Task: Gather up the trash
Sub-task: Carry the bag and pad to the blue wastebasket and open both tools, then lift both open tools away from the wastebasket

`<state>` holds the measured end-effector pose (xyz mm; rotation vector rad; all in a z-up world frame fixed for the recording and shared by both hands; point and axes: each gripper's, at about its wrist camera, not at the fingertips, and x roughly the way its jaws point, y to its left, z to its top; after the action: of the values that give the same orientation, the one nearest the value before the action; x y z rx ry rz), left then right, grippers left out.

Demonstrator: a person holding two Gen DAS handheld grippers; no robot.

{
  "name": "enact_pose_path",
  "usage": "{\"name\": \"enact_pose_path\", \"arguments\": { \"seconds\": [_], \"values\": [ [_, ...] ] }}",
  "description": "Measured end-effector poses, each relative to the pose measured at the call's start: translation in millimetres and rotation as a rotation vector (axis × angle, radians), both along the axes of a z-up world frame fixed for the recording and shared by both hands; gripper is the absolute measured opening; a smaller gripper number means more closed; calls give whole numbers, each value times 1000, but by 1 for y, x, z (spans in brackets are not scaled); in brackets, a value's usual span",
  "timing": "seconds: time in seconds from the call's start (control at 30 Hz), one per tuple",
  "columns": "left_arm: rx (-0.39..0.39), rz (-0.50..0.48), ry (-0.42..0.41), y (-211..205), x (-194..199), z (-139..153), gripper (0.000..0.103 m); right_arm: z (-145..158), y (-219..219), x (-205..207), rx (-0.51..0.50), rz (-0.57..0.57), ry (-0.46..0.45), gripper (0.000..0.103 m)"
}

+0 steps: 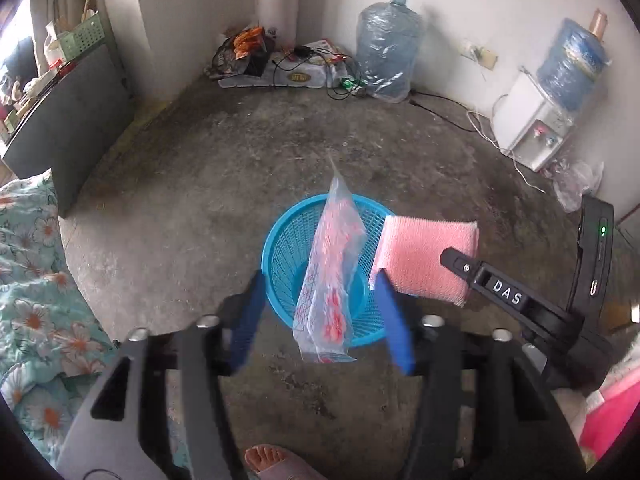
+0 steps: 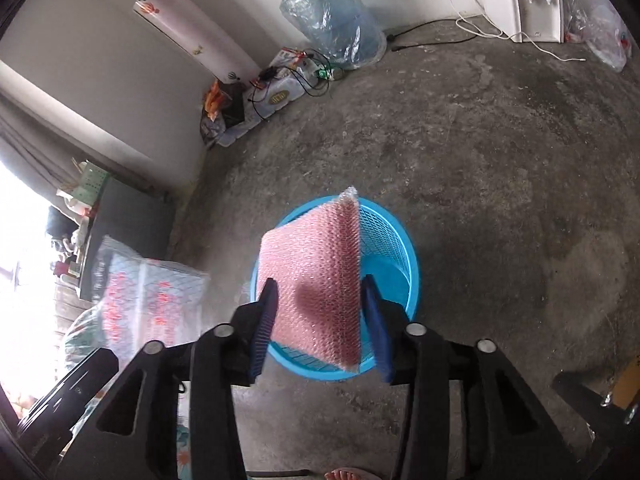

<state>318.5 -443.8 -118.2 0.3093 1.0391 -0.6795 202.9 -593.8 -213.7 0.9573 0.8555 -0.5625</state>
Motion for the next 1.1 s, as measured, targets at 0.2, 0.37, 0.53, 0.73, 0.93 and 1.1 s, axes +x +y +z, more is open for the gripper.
{"name": "enact_pose_path", "arguments": {
  "seconds": [0.2,0.37,0.53,0.73,0.93,1.1],
  "values": [
    [-28,18,40,14,13,-15,62,-27,1,-19,40,-45,25,54],
    [-121,30,16,48,3,23,62,-3,20,-45,-9,-40,-35,54],
    [-273,5,-55,101,-32,87,66,67,56,-63,-165,-3,-132,54],
    [-467,14,-74,201,-82,152,74,174,143,-89,-476,135,-304,86],
    [-552,78,-178,304,-144,193,74,235,232,-115,-660,282,-416,97],
    [-561,143,-274,388,-189,208,74,262,290,-127,-640,431,-511,97]
  ]
}}
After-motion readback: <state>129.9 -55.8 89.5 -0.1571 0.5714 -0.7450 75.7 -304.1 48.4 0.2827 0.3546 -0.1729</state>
